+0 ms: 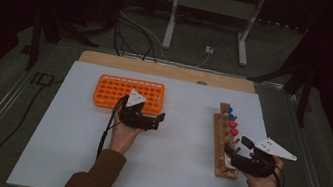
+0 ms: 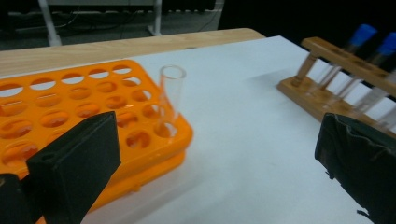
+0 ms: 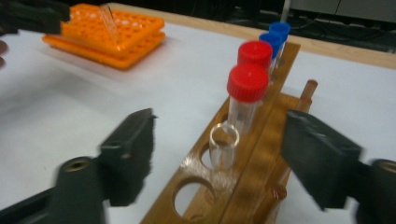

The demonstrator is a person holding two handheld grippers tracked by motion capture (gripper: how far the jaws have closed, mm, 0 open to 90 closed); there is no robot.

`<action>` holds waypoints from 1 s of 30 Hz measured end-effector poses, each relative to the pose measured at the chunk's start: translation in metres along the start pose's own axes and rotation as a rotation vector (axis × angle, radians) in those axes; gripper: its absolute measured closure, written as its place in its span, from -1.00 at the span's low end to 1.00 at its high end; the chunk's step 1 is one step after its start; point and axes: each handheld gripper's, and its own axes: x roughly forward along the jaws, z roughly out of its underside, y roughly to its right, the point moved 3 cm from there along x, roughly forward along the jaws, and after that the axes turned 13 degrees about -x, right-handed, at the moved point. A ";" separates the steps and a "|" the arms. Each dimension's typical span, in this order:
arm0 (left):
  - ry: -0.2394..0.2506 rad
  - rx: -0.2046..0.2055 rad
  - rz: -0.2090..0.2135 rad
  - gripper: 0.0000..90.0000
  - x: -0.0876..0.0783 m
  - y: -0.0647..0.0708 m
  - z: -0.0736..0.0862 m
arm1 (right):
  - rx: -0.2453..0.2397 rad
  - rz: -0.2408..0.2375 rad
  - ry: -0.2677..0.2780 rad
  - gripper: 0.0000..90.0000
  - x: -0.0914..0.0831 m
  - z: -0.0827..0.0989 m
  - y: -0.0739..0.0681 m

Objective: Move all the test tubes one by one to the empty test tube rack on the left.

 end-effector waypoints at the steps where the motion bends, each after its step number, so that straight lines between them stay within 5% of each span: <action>1: 0.007 -0.005 0.009 -0.98 -0.002 0.002 0.001 | -0.004 0.004 -0.007 -0.24 0.001 0.001 0.000; 6: 0.016 -0.008 0.040 -0.98 -0.007 0.012 0.002 | -0.033 0.014 -0.026 0.26 0.005 0.006 -0.002; 11: 0.016 -0.005 0.073 -0.98 -0.010 0.020 0.003 | -0.044 0.032 -0.027 0.52 0.006 0.006 -0.002; 30: -0.012 0.063 0.139 -0.98 -0.008 0.050 0.010 | -0.051 0.036 -0.019 0.68 0.008 -0.001 -0.005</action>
